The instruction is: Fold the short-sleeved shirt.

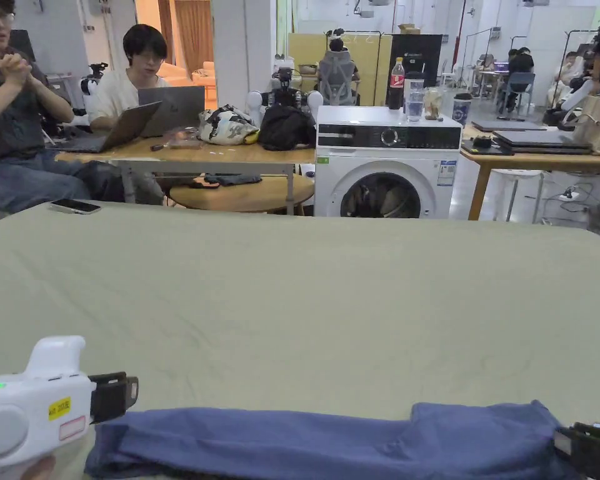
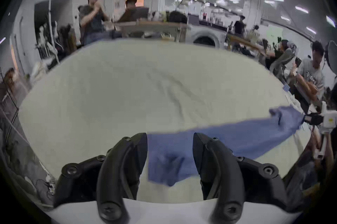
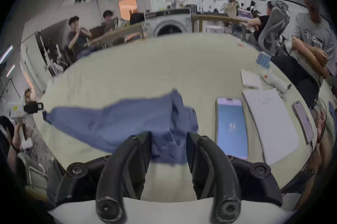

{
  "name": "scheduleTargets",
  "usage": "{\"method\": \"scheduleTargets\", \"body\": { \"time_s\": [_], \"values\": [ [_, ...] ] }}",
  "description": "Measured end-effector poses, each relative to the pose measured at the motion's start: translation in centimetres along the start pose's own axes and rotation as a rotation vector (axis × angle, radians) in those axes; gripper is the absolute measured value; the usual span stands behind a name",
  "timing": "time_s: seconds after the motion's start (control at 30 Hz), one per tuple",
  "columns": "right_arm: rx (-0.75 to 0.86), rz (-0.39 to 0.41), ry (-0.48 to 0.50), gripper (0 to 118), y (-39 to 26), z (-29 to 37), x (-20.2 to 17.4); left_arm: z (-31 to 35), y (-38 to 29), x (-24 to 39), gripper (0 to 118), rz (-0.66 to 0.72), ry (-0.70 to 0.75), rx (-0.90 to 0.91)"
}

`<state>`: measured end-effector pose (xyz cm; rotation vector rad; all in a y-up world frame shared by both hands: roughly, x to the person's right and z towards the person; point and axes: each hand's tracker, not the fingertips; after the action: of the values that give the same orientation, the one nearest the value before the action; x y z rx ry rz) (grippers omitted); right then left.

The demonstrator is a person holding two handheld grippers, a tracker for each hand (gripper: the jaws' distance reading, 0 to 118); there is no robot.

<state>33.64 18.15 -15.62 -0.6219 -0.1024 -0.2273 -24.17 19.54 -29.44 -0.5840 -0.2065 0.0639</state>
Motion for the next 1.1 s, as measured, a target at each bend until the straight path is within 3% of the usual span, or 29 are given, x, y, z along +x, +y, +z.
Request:
{"method": "scheduleTargets", "body": {
  "time_s": [0.1,0.17,0.37,0.43,0.47,0.53,0.77,0.8,0.87,0.9,1.0,1.1],
  "values": [
    [0.062,0.078,0.0,40,2.7,-0.6,-3.6,-0.1,2.9,3.3,50,0.022,-0.087,0.057],
    [0.096,0.134,-0.033,40,3.7,-1.5,-6.3,-0.9,4.0,5.7,50,-0.015,-0.072,0.06],
    [0.076,0.13,-0.007,38,3.1,-4.7,-10.3,-2.5,2.5,10.2,49,-0.072,-0.103,0.005],
    [0.073,0.134,-0.014,10,2.5,-5.5,-11.0,-3.8,1.4,10.1,24,-0.116,-0.126,-0.013],
    [0.068,0.136,-0.013,1,2.3,-5.8,-11.1,-4.0,1.0,10.3,2,-0.143,-0.131,-0.026],
    [0.046,0.136,0.068,0,1.8,-6.0,-11.0,-4.0,0.4,9.9,0,-0.139,-0.137,-0.029],
    [0.044,0.158,0.081,0,0.4,-5.3,-10.0,-2.2,0.2,1.0,0,0.174,-0.31,0.007],
    [0.047,0.162,0.079,0,0.2,-4.9,-9.6,-1.9,0.1,-1.1,10,0.23,-0.321,0.001],
    [0.052,0.152,0.083,0,0.0,-4.6,-8.8,-2.3,-0.7,-5.4,56,0.347,-0.401,-0.032],
    [0.049,0.129,0.098,0,-0.2,-4.5,-8.6,-2.8,-1.3,-7.1,70,0.395,-0.412,-0.047],
    [0.015,0.068,0.127,0,-0.4,-5.1,-8.0,-3.7,-3.2,-10.0,70,0.454,-0.311,-0.065],
    [0.003,0.083,0.124,0,-0.8,-4.9,-8.4,-6.1,-5.4,-11.8,70,0.577,-0.348,-0.128]
  ]
}}
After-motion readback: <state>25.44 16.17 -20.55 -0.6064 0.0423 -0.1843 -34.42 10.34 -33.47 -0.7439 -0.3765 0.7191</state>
